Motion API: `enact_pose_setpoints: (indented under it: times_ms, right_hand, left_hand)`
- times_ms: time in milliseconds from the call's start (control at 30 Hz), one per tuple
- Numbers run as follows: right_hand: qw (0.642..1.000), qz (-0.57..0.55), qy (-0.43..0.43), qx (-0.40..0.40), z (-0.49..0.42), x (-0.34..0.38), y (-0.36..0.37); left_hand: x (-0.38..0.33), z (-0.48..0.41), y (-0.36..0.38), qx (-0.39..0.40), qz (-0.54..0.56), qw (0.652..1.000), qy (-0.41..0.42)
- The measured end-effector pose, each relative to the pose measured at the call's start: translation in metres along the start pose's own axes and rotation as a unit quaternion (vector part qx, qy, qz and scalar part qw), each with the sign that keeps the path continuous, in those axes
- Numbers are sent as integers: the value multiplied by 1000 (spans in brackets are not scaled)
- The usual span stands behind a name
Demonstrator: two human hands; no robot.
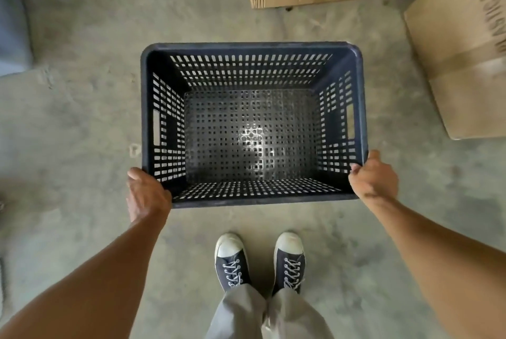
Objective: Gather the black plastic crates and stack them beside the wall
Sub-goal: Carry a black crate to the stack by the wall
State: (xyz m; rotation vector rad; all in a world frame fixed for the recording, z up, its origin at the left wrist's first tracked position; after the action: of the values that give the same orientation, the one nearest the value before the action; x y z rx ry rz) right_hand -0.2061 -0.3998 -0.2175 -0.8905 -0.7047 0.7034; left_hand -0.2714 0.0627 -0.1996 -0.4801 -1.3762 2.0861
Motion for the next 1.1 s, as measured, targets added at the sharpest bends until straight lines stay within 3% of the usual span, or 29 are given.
enact_pose_setpoints:
  times_ms: [100, 300, 533, 833, 1000, 1100]
  right_hand:
    - [999, 42, 13, -13, -8, -17, -10]
    - [982, 60, -170, -64, -21, 33, -16]
    - [968, 89, -223, -67, -44, 29, 0]
    - [962, 121, -229, -82, -50, 24, 6]
    - [967, 107, -221, -63, -48, 24, 6]
    - [974, 94, -203, -21, -44, 30, -2]
  left_hand:
    - [-32, 7, 26, 46, -53, 997, 37]
    - [-68, -17, 8, -42, -106, 970, 217]
    - [-71, -32, 20, -104, -158, 927, 323]
    - [-73, -35, 19, -84, -127, 931, 331]
    - [-69, -37, 22, -82, -160, 925, 334]
    - [-73, -32, 17, -42, -169, 942, 288]
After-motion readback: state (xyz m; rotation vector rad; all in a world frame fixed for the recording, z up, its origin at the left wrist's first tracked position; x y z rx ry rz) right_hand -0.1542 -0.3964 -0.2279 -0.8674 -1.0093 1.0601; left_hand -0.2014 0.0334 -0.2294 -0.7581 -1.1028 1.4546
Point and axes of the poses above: each hand's wrist, its own z-axis away from the middle knuckle, its own y-axis out of the palm, x = y × z, the point moved 5 cm from there along -z, towards the middle knuckle, and after that the axes turned 13 degrees about -z, right-handed, at the moved point
